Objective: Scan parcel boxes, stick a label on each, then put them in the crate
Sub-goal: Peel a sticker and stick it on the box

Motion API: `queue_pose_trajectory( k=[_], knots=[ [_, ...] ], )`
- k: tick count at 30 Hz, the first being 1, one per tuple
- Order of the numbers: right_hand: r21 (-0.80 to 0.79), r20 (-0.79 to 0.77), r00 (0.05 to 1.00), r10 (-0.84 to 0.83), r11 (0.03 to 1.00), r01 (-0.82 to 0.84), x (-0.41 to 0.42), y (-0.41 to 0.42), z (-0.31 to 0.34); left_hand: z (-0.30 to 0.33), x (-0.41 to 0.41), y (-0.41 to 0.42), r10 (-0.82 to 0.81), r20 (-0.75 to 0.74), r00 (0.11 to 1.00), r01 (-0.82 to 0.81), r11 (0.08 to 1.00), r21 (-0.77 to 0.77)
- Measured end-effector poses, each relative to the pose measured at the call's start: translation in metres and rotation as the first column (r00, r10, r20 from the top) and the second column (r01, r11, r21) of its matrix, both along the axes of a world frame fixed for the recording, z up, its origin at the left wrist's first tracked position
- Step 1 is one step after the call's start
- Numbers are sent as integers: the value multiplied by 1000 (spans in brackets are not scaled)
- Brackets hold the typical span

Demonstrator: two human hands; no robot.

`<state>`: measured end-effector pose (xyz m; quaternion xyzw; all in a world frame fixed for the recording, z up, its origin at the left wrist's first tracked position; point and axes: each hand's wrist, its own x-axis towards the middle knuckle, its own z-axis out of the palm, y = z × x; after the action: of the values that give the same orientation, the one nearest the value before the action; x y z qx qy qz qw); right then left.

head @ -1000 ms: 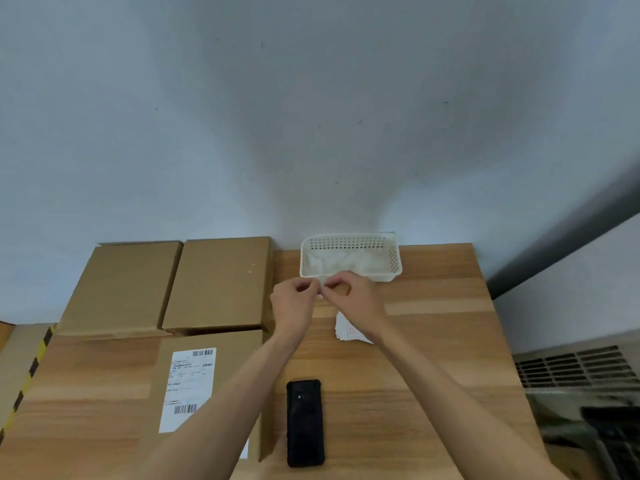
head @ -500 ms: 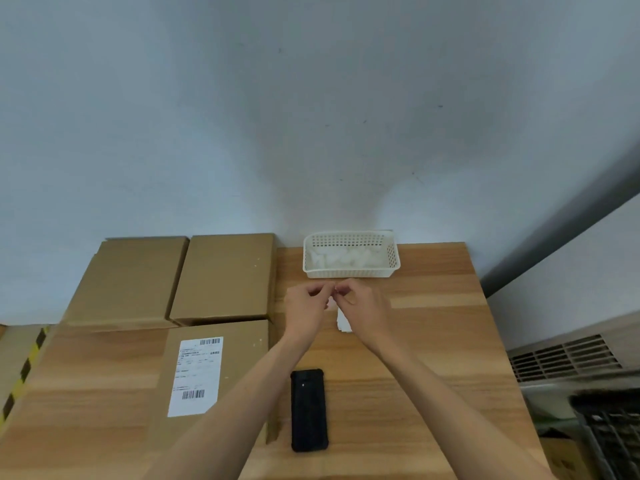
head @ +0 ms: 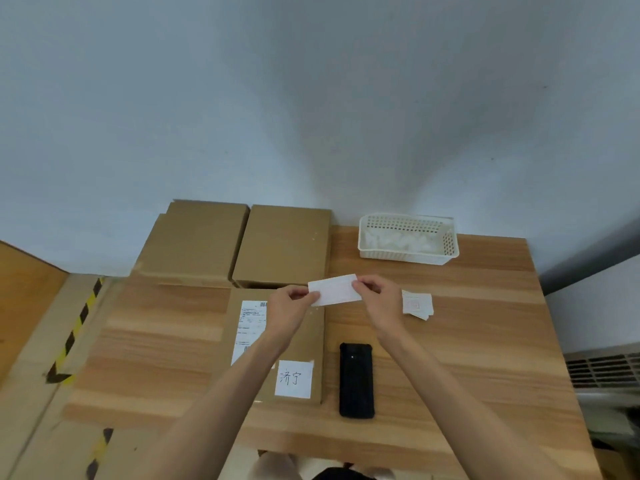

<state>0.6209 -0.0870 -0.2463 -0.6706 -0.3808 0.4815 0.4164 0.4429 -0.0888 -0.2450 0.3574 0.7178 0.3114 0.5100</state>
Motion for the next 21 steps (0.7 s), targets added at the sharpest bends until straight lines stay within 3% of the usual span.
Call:
queue_pose_trajectory(
  k=[6, 13, 21],
  knots=[
    [-57, 0, 1000, -22, 998, 22, -51, -21, -12, -15, -61, -19, 16, 78, 997, -13, 999, -37],
    [-139, 162, 987, 9, 990, 14, -98, -49, -45, -39, -110, -32, -78, 7, 997, 78, 994, -77],
    [-261, 294, 956, 2, 962, 78, -108, -63, -72, -75, -111, -27, -240, -79, 968, 229, 965, -127]
  ],
)
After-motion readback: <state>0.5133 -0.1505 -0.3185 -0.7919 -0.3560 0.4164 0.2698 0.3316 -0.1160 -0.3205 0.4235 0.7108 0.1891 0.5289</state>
